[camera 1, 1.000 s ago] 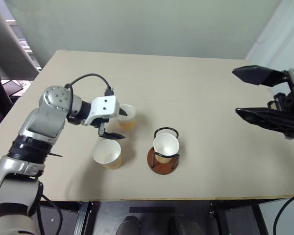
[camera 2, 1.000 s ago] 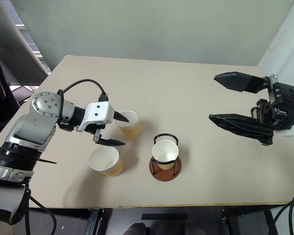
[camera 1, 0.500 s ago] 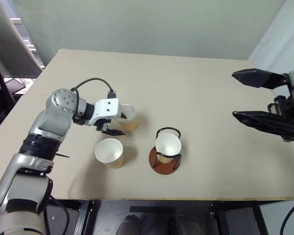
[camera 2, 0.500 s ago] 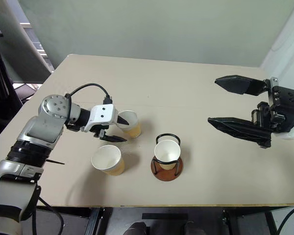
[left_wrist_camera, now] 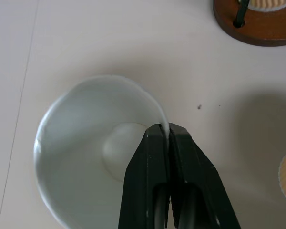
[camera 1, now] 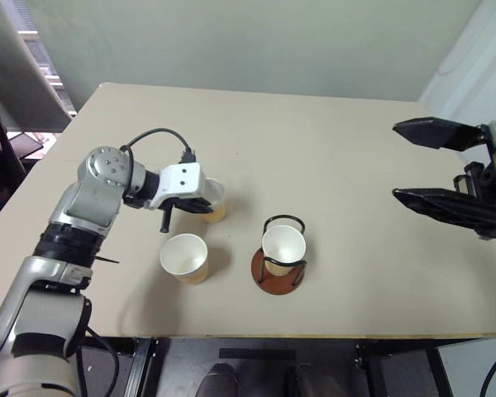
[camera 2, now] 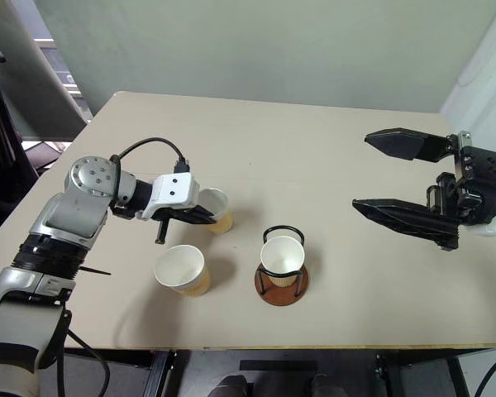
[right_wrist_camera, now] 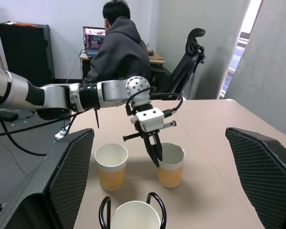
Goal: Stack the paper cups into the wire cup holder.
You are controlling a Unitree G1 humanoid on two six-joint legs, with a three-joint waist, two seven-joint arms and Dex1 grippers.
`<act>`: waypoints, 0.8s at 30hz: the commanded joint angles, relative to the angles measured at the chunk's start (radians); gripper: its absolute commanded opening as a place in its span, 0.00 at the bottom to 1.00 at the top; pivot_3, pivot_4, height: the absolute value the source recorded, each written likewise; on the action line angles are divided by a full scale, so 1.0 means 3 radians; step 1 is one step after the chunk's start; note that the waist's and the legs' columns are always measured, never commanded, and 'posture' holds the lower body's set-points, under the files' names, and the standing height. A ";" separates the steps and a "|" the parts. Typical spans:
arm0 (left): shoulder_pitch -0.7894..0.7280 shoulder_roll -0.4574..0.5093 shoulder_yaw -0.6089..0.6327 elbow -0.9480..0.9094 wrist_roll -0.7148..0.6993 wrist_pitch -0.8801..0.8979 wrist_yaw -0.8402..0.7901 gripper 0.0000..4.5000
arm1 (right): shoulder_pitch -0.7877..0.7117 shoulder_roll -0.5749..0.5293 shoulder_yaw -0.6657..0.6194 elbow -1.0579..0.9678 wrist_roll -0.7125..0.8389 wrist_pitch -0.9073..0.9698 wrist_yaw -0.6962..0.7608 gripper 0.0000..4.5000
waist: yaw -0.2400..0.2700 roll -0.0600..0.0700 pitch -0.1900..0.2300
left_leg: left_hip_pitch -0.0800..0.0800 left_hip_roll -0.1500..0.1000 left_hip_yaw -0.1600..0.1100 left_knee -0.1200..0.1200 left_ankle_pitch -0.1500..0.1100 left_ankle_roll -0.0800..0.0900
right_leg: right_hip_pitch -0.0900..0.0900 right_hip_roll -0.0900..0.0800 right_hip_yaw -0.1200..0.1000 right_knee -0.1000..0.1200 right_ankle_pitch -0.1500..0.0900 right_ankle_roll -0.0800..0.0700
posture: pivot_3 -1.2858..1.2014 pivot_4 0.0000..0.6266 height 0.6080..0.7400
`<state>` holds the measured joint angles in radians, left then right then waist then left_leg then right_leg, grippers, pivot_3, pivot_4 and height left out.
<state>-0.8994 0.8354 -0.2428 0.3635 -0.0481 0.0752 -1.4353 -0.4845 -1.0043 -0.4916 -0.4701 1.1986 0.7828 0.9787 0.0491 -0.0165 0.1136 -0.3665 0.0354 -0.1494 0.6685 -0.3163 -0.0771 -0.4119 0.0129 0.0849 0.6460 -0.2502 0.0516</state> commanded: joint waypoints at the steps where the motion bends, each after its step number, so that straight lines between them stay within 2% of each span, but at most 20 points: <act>1: -0.0311 0.0042 0.0315 -0.0286 -0.0354 0.0137 -0.0149 0.02 | -0.0063 -0.0084 -0.0036 0.0035 -0.0049 -0.0098 0.0066 1.00 | 0.0009 0.0000 0.0000 | -0.0001 0.0000 0.0000 0.0002 0.0000 0.0000 | 0.0000 0.0000 -0.0001 0.0000 0.0000 0.0000 | 0.52 0.24 1.00; 7: -0.0795 -0.0131 0.0557 -0.0801 -0.1148 0.0602 -0.0499 0.02 | -0.0067 -0.0144 0.0003 0.0113 -0.0159 -0.0153 0.0203 1.00 | 0.0018 -0.0001 0.0000 | -0.0003 -0.0005 0.0003 0.0005 -0.0002 0.0003 | 0.0001 -0.0003 0.0000 -0.0001 0.0001 0.0002 | 0.52 0.24 1.00; 12: -0.0760 0.0059 0.0186 -0.1273 -0.1795 0.0683 -0.0597 0.02 | 0.0081 -0.0262 -0.0050 0.0147 -0.0310 -0.0175 0.0389 1.00 | 0.0016 0.0001 -0.0002 | 0.0000 -0.0005 0.0011 0.0007 -0.0004 0.0006 | 0.0003 -0.0003 0.0003 0.0000 0.0001 0.0005 | 0.52 0.24 1.00; 16: -0.0772 0.0225 -0.0245 -0.1386 -0.2000 0.0530 -0.0597 0.02 | 0.0136 -0.0308 -0.0106 0.0188 -0.0398 -0.0209 0.0422 1.00 | 0.0016 0.0002 -0.0002 | 0.0002 -0.0003 0.0008 0.0011 -0.0004 0.0007 | 0.0003 -0.0004 0.0005 0.0002 0.0002 0.0007 | 0.52 0.24 1.00; 19: -0.0797 0.0283 -0.0523 -0.1382 -0.1988 0.0347 -0.0597 0.02 | 0.0173 -0.0313 -0.0150 0.0146 -0.0387 -0.0190 0.0413 1.00 | 0.0017 0.0002 -0.0002 | 0.0002 -0.0003 0.0002 0.0017 -0.0005 0.0009 | 0.0005 -0.0004 0.0005 0.0002 0.0004 0.0010 | 0.52 0.24 1.00; 24: -0.0844 0.0243 -0.0727 -0.1329 -0.1984 0.0192 -0.0597 0.02 | 0.0370 -0.0354 -0.0288 0.0036 -0.0365 -0.0147 0.0422 1.00 | 0.0019 0.0002 -0.0002 | 0.0000 -0.0004 -0.0001 0.0026 -0.0009 0.0016 | 0.0008 -0.0004 0.0005 0.0000 0.0005 0.0012 | 0.52 0.24 1.00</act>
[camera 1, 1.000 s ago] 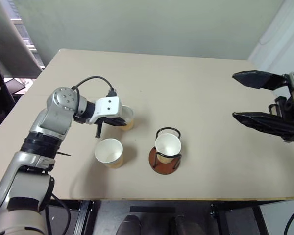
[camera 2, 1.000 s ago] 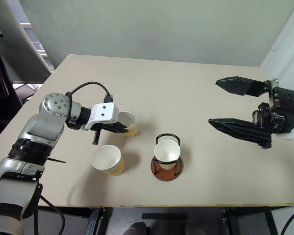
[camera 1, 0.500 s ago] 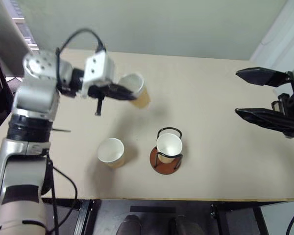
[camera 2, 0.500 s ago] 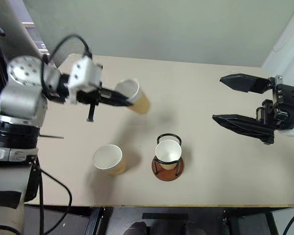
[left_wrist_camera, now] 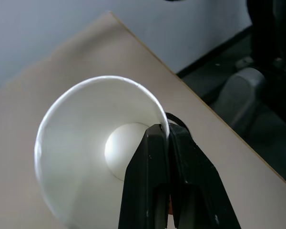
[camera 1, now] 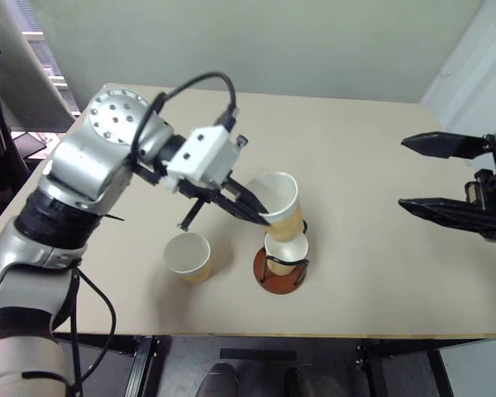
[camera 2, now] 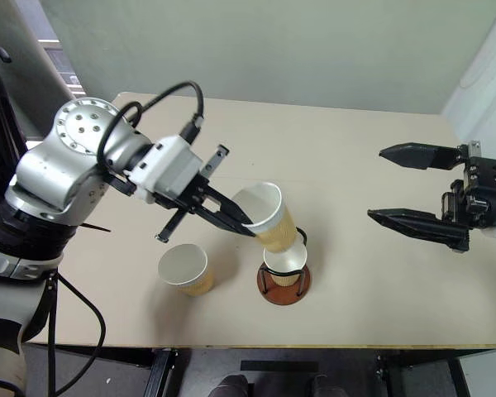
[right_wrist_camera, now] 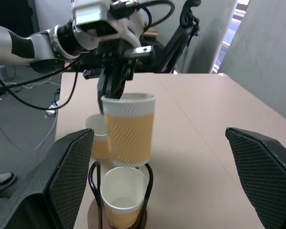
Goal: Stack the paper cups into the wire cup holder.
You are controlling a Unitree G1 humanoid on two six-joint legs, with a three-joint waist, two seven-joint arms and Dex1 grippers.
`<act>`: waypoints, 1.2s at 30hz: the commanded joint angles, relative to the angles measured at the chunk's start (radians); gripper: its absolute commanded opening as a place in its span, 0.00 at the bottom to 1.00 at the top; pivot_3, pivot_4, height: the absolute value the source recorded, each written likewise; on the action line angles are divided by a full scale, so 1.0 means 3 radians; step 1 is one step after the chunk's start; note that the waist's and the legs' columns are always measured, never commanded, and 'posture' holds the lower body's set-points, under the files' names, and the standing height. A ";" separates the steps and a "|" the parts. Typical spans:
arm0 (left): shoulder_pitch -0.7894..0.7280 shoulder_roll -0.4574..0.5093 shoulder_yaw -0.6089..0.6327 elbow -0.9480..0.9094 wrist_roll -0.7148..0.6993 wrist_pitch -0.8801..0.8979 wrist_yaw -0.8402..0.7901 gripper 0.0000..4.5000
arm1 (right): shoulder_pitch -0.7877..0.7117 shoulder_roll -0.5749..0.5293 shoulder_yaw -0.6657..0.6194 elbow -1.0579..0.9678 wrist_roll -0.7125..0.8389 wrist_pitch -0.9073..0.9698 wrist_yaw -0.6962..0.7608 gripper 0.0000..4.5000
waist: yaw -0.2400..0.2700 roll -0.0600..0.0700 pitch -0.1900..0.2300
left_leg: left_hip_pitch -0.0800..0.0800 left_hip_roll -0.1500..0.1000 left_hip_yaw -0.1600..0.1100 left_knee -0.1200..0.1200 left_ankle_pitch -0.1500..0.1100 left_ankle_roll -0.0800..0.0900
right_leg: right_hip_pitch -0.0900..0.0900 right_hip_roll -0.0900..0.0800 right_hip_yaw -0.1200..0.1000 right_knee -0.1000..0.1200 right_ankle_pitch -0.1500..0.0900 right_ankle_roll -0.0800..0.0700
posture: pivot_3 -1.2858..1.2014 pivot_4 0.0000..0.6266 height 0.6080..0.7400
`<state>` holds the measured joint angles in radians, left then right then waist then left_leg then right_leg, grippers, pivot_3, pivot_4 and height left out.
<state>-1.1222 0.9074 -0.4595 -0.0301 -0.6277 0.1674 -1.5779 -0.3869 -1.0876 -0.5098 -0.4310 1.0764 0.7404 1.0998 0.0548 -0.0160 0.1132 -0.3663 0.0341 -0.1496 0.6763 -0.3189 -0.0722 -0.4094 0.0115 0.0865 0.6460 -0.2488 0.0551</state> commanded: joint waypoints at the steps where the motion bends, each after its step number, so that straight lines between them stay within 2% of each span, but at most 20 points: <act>1: -0.0109 -0.0010 -0.0031 -0.0014 -0.0050 -0.0130 -0.0122 0.02 | 0.0096 -0.0087 -0.0263 -0.0115 0.0039 0.0003 0.0025 1.00 | 0.0000 0.0000 0.0000 | 0.0000 0.0000 0.0001 0.0000 0.0000 0.0000 | 0.0000 0.0000 0.0000 0.0000 0.0000 0.0000 | 0.52 0.24 1.00; 8: -0.0095 0.0019 -0.0262 0.0010 -0.0004 -0.0287 -0.0122 0.02 | 0.0480 -0.0116 -0.0540 -0.0299 0.0081 0.0084 0.0078 1.00 | 0.0000 0.0000 0.0000 | 0.0000 -0.0002 0.0009 0.0000 -0.0001 0.0002 | 0.0004 0.0000 0.0000 -0.0003 0.0000 0.0000 | 0.52 0.24 1.00; 16: -0.0105 -0.0048 -0.0436 0.0152 0.0248 -0.0514 -0.0122 0.02 | 0.0538 -0.0102 -0.0620 -0.0352 0.0143 0.0082 -0.0004 1.00 | -0.0002 0.0000 0.0000 | 0.0001 -0.0004 0.0011 0.0007 -0.0004 0.0006 | 0.0008 0.0001 0.0001 -0.0002 0.0001 0.0002 | 0.52 0.24 1.00; 25: -0.0066 -0.0176 -0.0427 0.0182 0.0415 -0.0559 -0.0122 0.02 | 0.0537 -0.0093 -0.0568 -0.0365 0.0141 0.0045 -0.0056 1.00 | -0.0001 0.0000 0.0000 | 0.0000 -0.0005 0.0012 0.0010 -0.0006 0.0010 | 0.0009 0.0001 0.0000 -0.0002 0.0001 0.0004 | 0.52 0.24 1.00; 28: -0.0053 -0.0168 -0.0431 0.0159 0.0393 -0.0516 -0.0122 0.14 | 0.0522 -0.0094 -0.0543 -0.0360 0.0139 0.0036 -0.0066 1.00 | -0.0001 0.0000 0.0000 | -0.0001 -0.0005 0.0012 0.0010 -0.0006 0.0011 | 0.0009 0.0001 0.0000 -0.0002 0.0001 0.0004 | 0.52 0.24 1.00; 36: -0.0036 -0.0193 -0.0335 0.0171 0.0443 -0.0485 -0.0122 0.76 | 0.0482 -0.0093 -0.0454 -0.0323 0.0093 -0.0011 -0.0057 1.00 | -0.0001 0.0000 0.0000 | 0.0000 -0.0006 0.0012 0.0010 -0.0006 0.0011 | 0.0009 0.0001 0.0000 -0.0003 0.0001 0.0004 | 0.52 0.24 1.00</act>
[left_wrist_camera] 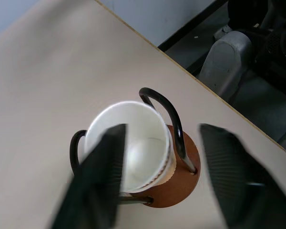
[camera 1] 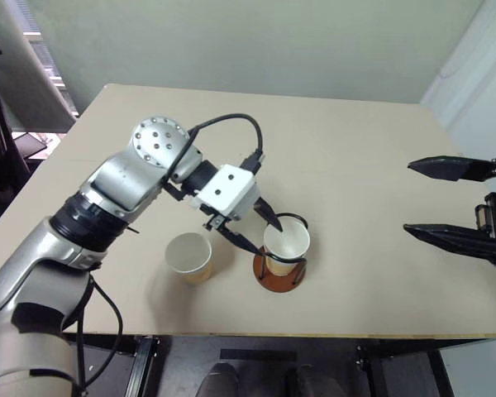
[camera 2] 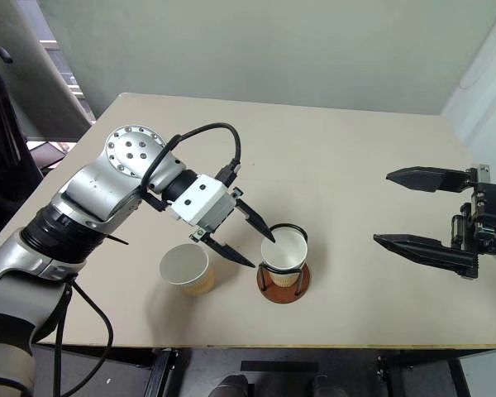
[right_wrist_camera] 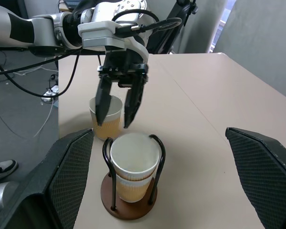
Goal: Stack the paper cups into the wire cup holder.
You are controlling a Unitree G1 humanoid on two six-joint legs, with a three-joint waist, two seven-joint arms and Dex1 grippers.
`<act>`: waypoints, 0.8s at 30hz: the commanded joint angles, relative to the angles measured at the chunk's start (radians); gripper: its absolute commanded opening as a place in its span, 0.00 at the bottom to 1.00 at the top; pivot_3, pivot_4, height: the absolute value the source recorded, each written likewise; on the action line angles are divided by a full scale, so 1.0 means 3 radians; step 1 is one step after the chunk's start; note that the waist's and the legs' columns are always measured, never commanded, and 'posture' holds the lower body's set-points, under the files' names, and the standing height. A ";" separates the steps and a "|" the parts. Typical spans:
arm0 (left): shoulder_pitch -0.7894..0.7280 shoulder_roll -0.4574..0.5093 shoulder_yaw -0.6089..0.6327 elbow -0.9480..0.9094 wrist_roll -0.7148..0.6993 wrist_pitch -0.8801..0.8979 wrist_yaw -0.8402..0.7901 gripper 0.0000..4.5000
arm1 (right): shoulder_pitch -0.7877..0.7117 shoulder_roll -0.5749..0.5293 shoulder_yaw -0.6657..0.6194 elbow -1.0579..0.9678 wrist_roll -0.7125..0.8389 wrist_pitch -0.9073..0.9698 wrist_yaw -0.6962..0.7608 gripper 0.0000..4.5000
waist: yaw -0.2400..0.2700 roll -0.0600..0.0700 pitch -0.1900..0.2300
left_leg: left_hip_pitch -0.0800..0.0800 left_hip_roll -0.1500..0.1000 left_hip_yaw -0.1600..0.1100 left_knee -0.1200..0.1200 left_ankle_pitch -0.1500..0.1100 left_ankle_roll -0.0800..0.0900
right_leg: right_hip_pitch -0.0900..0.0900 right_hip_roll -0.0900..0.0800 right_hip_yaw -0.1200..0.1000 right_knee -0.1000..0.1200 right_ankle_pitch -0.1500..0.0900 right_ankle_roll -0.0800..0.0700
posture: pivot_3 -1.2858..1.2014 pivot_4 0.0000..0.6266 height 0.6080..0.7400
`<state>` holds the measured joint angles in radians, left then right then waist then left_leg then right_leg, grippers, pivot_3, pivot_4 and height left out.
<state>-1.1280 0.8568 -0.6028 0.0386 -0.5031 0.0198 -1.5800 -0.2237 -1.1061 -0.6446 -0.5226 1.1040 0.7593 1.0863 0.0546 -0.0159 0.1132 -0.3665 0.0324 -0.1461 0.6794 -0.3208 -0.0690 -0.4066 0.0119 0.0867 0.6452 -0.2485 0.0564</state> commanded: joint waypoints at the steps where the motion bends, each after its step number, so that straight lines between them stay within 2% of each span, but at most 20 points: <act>1: -0.0018 -0.0044 0.0182 -0.0040 0.0049 0.0015 -0.0115 0.84 | -0.0071 -0.0031 0.0013 -0.0010 -0.0006 -0.0082 -0.0010 1.00 | 0.0000 0.0000 0.0000 | 0.0000 0.0000 0.0000 0.0000 0.0000 0.0000 | 0.0000 0.0000 0.0000 0.0000 0.0000 0.0000 | 0.52 0.24 1.00; 3: -0.0019 -0.0070 0.0330 0.0017 0.0089 0.0039 -0.0109 0.99 | -0.0100 -0.0035 0.0059 0.0014 -0.0025 -0.0105 0.0000 1.00 | 0.0000 0.0000 0.0000 | 0.0000 0.0000 0.0000 0.0000 0.0000 0.0000 | 0.0001 0.0000 0.0000 0.0000 0.0000 0.0000 | 0.52 0.24 1.00; 10: 0.0266 0.0447 0.0878 -0.0092 0.0014 0.0318 -0.0115 0.99 | -0.0191 -0.0034 0.0220 0.0112 -0.0098 -0.0178 0.0091 1.00 | -0.0037 0.0006 -0.0003 | 0.0001 0.0002 -0.0001 -0.0003 -0.0001 0.0001 | -0.0003 0.0002 0.0001 -0.0001 0.0000 0.0001 | 0.52 0.24 1.00; 13: 0.0615 0.0705 0.1053 -0.0401 -0.0096 0.0522 -0.0115 0.99 | -0.0222 -0.0026 0.0276 0.0155 -0.0138 -0.0208 0.0120 1.00 | -0.0047 0.0009 -0.0003 | 0.0002 0.0000 -0.0006 -0.0007 -0.0001 0.0001 | -0.0006 0.0002 0.0001 -0.0001 -0.0001 0.0002 | 0.52 0.24 1.00; 18: 0.1552 0.1205 0.1652 -0.1048 -0.0411 0.1025 0.0047 0.99 | -0.0254 -0.0014 0.0387 0.0223 -0.0232 -0.0267 0.0194 1.00 | -0.0052 0.0009 -0.0003 | 0.0002 0.0001 -0.0018 -0.0008 -0.0001 0.0002 | -0.0008 0.0001 0.0003 -0.0002 -0.0001 0.0003 | 0.52 0.24 1.00; 24: 0.2406 0.1528 0.2337 -0.1364 -0.0461 0.1336 0.0189 0.99 | -0.0326 -0.0004 0.0504 0.0337 -0.0321 -0.0326 0.0282 1.00 | -0.0050 0.0012 -0.0005 | 0.0008 0.0002 -0.0017 -0.0014 -0.0002 0.0003 | -0.0006 0.0001 0.0006 0.0002 -0.0004 -0.0003 | 0.52 0.24 1.00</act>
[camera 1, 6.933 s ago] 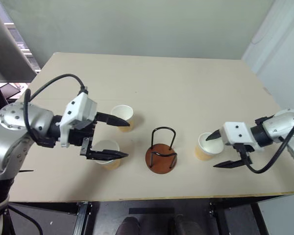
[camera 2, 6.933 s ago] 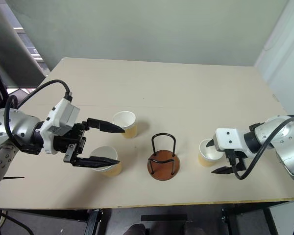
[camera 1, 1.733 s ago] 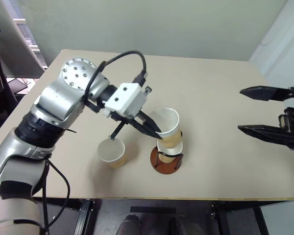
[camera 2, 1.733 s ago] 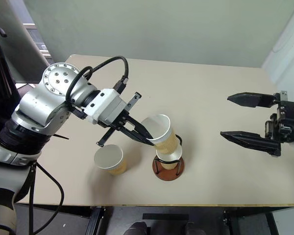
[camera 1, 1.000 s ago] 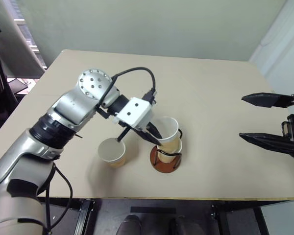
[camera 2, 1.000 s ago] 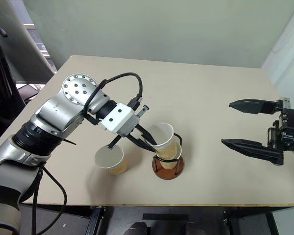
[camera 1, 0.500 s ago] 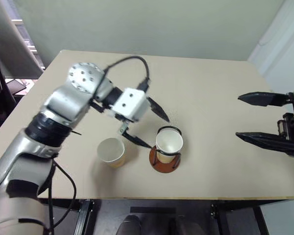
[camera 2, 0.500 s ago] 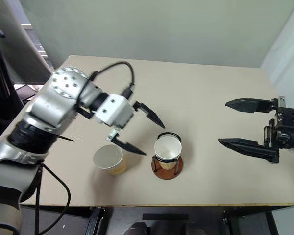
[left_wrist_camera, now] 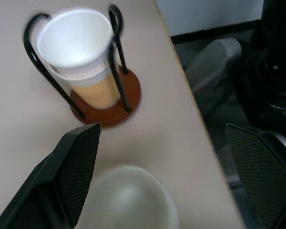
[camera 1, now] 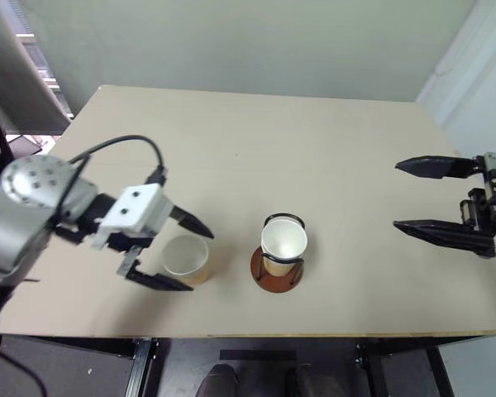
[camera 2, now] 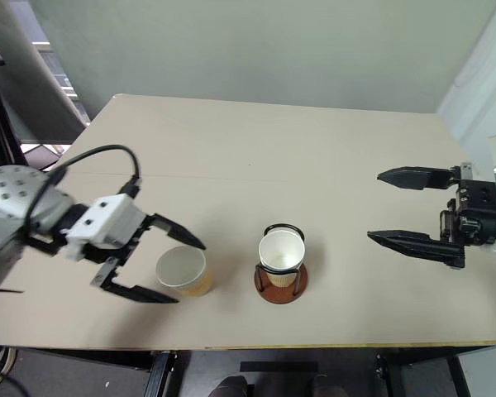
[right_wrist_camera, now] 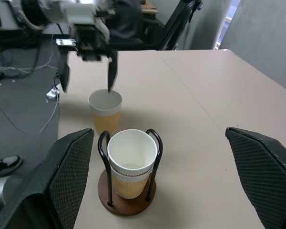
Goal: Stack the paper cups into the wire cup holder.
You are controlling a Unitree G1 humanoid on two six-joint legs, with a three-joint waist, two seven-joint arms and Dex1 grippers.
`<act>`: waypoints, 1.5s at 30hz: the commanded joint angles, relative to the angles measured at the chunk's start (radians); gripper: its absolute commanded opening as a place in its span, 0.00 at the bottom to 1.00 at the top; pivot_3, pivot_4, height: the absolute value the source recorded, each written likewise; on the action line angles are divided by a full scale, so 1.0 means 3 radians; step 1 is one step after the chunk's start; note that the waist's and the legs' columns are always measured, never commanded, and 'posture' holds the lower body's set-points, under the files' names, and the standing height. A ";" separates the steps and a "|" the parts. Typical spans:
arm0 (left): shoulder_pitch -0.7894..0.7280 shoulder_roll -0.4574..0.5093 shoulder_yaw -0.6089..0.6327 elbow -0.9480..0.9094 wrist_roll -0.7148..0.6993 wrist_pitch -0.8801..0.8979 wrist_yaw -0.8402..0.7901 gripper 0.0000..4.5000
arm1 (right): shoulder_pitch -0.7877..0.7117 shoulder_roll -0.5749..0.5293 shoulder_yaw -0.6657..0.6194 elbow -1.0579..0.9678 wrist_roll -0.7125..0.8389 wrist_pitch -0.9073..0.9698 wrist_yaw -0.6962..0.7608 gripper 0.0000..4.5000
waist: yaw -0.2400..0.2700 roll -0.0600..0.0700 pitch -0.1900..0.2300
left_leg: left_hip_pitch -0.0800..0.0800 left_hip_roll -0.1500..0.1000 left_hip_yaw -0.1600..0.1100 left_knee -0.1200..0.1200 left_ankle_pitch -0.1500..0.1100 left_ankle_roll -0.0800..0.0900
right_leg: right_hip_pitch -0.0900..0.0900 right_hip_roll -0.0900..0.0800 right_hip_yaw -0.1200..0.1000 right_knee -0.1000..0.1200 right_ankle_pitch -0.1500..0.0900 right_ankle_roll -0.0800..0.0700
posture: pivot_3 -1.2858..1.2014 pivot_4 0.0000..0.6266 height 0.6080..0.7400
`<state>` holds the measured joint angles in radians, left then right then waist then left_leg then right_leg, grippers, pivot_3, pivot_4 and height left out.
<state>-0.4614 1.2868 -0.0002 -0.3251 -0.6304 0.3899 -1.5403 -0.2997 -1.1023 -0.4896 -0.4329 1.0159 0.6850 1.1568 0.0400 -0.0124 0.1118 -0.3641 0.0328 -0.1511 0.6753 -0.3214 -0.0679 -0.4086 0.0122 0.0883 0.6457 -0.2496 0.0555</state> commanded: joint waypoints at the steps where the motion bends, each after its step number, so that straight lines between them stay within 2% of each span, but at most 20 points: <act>1: 0.0281 0.0116 0.0427 -0.0179 -0.0037 0.0135 0.0068 0.99 | -0.0096 -0.0014 0.0013 0.0059 -0.0038 -0.0088 0.0062 1.00 | -0.0003 0.0000 0.0000 | 0.0001 0.0000 0.0000 -0.0002 0.0000 0.0001 | -0.0001 0.0000 0.0000 0.0001 -0.0001 -0.0002 | 0.52 0.24 1.00; 4: 0.0574 0.0148 0.0647 -0.0294 -0.0006 0.0218 0.0108 0.99 | -0.0198 0.0001 0.0128 0.0135 -0.0085 -0.0134 0.0110 1.00 | -0.0010 0.0000 0.0000 | 0.0006 0.0002 0.0002 -0.0002 -0.0001 0.0002 | 0.0000 -0.0001 0.0000 0.0005 -0.0003 -0.0009 | 0.52 0.24 1.00; 9: 0.0832 0.0127 0.0632 -0.0416 0.0174 0.0190 0.0213 0.99 | -0.0314 0.0029 0.0241 0.0200 -0.0143 -0.0172 0.0159 1.00 | -0.0012 0.0000 0.0000 | 0.0009 0.0002 0.0008 -0.0005 -0.0002 0.0002 | -0.0001 -0.0002 -0.0001 0.0011 -0.0006 -0.0016 | 0.52 0.24 1.00; 14: 0.0853 0.0116 0.0392 -0.0347 0.0555 0.0068 0.0368 0.99 | -0.0323 0.0027 0.0240 0.0194 -0.0159 -0.0170 0.0180 1.00 | -0.0012 0.0000 0.0000 | 0.0010 0.0002 0.0010 -0.0006 -0.0003 0.0002 | -0.0003 -0.0005 -0.0001 0.0016 -0.0011 -0.0024 | 0.52 0.24 1.00; 18: 0.0672 0.0026 0.0086 -0.0213 0.0843 -0.0036 0.0449 0.99 | -0.0293 0.0019 0.0200 0.0154 -0.0160 -0.0146 0.0153 1.00 | -0.0009 0.0000 0.0000 | 0.0010 0.0002 0.0010 -0.0007 -0.0004 0.0001 | -0.0004 -0.0007 -0.0001 0.0017 -0.0011 -0.0026 | 0.52 0.24 1.00; 21: 0.0547 -0.0053 -0.0080 -0.0160 0.0921 -0.0056 0.0415 0.79 | -0.0257 0.0003 0.0146 0.0108 -0.0140 -0.0116 0.0117 1.00 | -0.0011 0.0000 0.0000 | 0.0009 0.0002 0.0009 -0.0008 -0.0004 0.0001 | -0.0006 -0.0010 -0.0002 0.0017 -0.0011 -0.0027 | 0.52 0.24 1.00; 30: 0.0396 -0.0108 -0.0142 -0.0023 0.0941 -0.0111 0.0281 0.04 | -0.0153 -0.0013 0.0010 0.0017 -0.0108 -0.0053 0.0042 1.00 | -0.0017 0.0000 0.0000 | 0.0009 0.0004 0.0011 -0.0017 -0.0004 -0.0002 | -0.0010 -0.0009 -0.0001 0.0015 -0.0011 -0.0028 | 0.52 0.24 1.00; 31: 0.0388 -0.0107 -0.0141 -0.0013 0.0942 -0.0118 0.0270 0.01 | -0.0151 -0.0012 0.0007 0.0015 -0.0107 -0.0050 0.0037 1.00 | -0.0017 0.0000 0.0000 | 0.0009 0.0004 0.0011 -0.0017 -0.0004 -0.0002 | -0.0010 -0.0009 -0.0001 0.0015 -0.0011 -0.0028 | 0.52 0.24 1.00; 38: 0.0146 -0.0185 -0.0094 0.0157 0.0900 -0.0176 0.0231 0.01 | -0.0173 -0.0009 0.0009 0.0025 -0.0116 -0.0049 0.0026 1.00 | -0.0014 0.0000 0.0000 | 0.0010 0.0005 0.0009 -0.0018 -0.0004 -0.0002 | -0.0010 -0.0009 -0.0001 0.0015 -0.0011 -0.0028 | 0.52 0.24 1.00; 45: -0.1202 -0.0718 -0.0197 0.0451 0.0627 -0.0087 0.0126 0.01 | -0.0276 -0.0001 0.0097 0.0105 -0.0178 -0.0106 0.0047 1.00 | 0.0016 0.0000 0.0000 | 0.0003 0.0000 0.0007 -0.0012 -0.0004 -0.0002 | -0.0010 -0.0012 -0.0003 0.0015 -0.0010 -0.0028 | 0.52 0.24 1.00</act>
<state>-0.7617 1.0915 -0.0620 -0.1897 -0.4083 0.3583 -1.4871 -0.3653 -1.0919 -0.4458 -0.3987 0.9655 0.6696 1.1694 0.0447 -0.0125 0.1117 -0.3636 0.0330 -0.1483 0.6719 -0.3225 -0.0687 -0.4117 0.0086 0.0873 0.6499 -0.2525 0.0475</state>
